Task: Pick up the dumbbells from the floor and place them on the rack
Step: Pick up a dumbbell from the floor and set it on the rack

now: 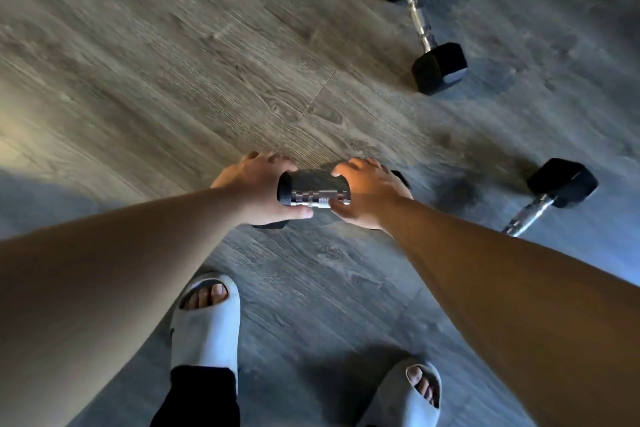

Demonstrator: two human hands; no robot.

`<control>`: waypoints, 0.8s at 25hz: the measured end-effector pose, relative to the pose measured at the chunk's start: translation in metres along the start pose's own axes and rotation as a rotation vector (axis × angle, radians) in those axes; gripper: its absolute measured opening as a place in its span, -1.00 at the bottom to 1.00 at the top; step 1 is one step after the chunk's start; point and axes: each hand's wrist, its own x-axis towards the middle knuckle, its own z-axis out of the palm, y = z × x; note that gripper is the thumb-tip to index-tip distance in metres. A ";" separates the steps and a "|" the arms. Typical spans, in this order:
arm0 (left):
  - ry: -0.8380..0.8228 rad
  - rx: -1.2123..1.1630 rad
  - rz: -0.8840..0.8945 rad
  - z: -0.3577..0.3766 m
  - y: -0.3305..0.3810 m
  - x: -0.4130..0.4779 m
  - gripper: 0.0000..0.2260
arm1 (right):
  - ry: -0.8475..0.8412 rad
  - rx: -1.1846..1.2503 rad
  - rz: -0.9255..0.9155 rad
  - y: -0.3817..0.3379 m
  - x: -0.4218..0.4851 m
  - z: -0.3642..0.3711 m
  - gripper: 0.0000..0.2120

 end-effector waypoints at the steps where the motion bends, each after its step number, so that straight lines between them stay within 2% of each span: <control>1: -0.010 0.012 0.009 0.006 0.001 0.005 -0.08 | -0.016 0.008 -0.006 -0.002 0.006 0.003 -0.38; 4: -0.016 0.050 0.015 0.020 0.005 0.018 -0.10 | -0.060 -0.028 -0.038 -0.001 0.020 0.012 -0.35; 7: -0.039 0.119 -0.001 0.028 0.006 0.027 -0.12 | -0.073 -0.204 -0.099 0.002 0.022 0.018 -0.44; 9: -0.056 0.205 0.003 0.032 0.006 0.030 -0.16 | -0.065 -0.288 -0.096 -0.001 0.024 0.023 -0.62; 12: -0.052 0.263 -0.009 0.033 0.010 0.034 -0.41 | -0.091 -0.364 -0.069 -0.005 0.029 0.029 -0.96; 15: -0.037 0.271 -0.014 0.033 0.011 0.035 -0.58 | -0.128 -0.353 -0.051 -0.005 0.033 0.028 -0.92; 20: -0.060 0.303 0.033 0.027 0.014 0.032 -0.63 | -0.140 -0.327 -0.007 -0.008 0.029 0.028 -0.87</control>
